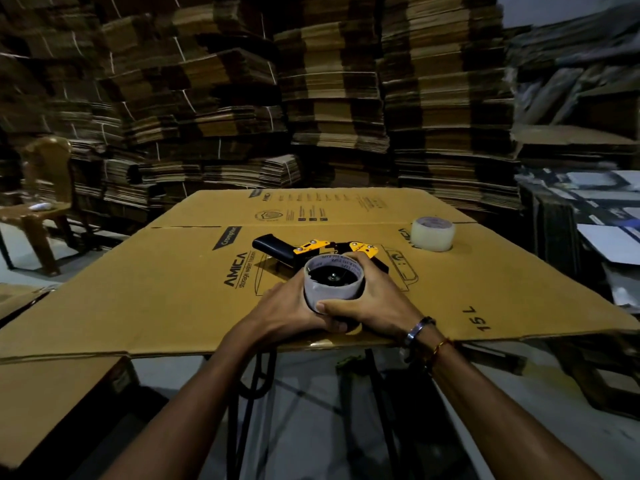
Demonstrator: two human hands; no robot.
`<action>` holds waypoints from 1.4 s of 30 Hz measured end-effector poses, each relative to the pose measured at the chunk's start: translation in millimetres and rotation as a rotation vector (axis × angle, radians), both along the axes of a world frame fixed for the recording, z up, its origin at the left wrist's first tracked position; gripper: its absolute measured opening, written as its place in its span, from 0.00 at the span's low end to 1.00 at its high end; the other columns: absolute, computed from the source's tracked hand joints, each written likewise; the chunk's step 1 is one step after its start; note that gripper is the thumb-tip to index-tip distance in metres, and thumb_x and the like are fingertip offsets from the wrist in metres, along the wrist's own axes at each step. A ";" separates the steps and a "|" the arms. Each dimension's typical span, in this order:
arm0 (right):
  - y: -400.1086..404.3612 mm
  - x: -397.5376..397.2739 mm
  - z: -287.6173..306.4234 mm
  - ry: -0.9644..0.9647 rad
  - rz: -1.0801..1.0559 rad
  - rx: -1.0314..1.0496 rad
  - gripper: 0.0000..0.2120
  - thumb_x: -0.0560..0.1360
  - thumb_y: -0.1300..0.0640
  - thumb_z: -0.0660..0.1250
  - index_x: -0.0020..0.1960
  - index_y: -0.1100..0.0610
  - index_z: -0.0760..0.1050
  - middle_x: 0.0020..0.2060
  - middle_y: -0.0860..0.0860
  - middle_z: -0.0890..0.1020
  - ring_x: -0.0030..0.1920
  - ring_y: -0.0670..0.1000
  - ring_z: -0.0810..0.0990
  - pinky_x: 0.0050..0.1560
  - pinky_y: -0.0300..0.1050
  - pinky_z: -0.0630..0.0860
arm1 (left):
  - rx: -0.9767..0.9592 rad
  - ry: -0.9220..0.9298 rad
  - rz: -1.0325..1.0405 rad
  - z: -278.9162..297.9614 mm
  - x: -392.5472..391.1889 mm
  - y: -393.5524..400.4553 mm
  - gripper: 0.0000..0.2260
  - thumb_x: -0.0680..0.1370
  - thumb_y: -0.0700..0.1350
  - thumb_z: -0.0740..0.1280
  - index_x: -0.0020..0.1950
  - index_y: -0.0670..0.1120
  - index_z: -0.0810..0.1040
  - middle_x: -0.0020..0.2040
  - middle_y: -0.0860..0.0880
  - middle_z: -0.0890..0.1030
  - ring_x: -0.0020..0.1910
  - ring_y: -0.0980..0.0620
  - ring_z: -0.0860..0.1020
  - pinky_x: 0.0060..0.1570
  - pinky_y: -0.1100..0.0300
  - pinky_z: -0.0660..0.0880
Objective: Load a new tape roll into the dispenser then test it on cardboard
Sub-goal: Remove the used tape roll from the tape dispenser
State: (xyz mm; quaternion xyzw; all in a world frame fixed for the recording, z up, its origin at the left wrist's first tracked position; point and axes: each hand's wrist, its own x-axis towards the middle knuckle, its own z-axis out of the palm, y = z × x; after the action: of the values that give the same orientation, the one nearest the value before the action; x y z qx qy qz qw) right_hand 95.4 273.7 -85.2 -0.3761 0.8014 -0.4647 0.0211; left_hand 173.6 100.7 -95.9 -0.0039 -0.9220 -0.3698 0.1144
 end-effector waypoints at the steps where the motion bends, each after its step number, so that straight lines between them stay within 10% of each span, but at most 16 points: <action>1: 0.3 0.6 -0.2 0.021 -0.009 0.004 0.37 0.64 0.47 0.82 0.67 0.46 0.68 0.59 0.41 0.81 0.59 0.41 0.79 0.60 0.42 0.78 | 0.001 -0.004 0.002 -0.3 0.1 0.0 0.43 0.60 0.64 0.81 0.71 0.69 0.65 0.62 0.66 0.79 0.61 0.61 0.78 0.63 0.50 0.75; 17: -4.4 8.8 0.6 0.165 -0.120 -0.023 0.36 0.59 0.32 0.75 0.62 0.46 0.73 0.54 0.41 0.83 0.54 0.43 0.82 0.56 0.44 0.79 | 0.000 -0.003 0.013 4.3 4.2 4.6 0.40 0.61 0.61 0.79 0.71 0.66 0.67 0.60 0.62 0.81 0.58 0.56 0.80 0.59 0.48 0.77; 25: -5.9 14.4 -5.7 0.084 -0.128 -0.020 0.39 0.65 0.44 0.81 0.70 0.49 0.67 0.59 0.43 0.79 0.60 0.46 0.79 0.53 0.27 0.70 | 0.016 -0.025 0.035 1.5 3.4 3.3 0.39 0.60 0.61 0.76 0.70 0.66 0.68 0.61 0.61 0.81 0.60 0.52 0.79 0.61 0.46 0.77; 31: -11.8 24.0 6.5 0.058 -0.193 0.105 0.64 0.60 0.35 0.80 0.82 0.50 0.43 0.78 0.51 0.65 0.75 0.54 0.66 0.73 0.53 0.68 | 0.013 -0.042 0.049 2.7 8.4 6.9 0.39 0.63 0.64 0.72 0.72 0.57 0.68 0.65 0.52 0.81 0.61 0.48 0.79 0.62 0.46 0.77; 42: -5.9 15.7 4.1 0.159 -0.147 -0.008 0.35 0.64 0.45 0.81 0.67 0.44 0.71 0.60 0.44 0.80 0.60 0.45 0.78 0.60 0.40 0.73 | -0.039 -0.056 0.054 8.1 7.6 9.6 0.41 0.58 0.68 0.71 0.70 0.60 0.68 0.60 0.57 0.81 0.56 0.50 0.80 0.58 0.47 0.77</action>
State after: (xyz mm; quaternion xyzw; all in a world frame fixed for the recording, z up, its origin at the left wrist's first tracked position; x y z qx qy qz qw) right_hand 111.2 267.8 -81.0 -0.3521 0.8240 -0.4370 -0.0781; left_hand 181.2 110.3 -87.8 0.0293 -0.9316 -0.3486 0.0986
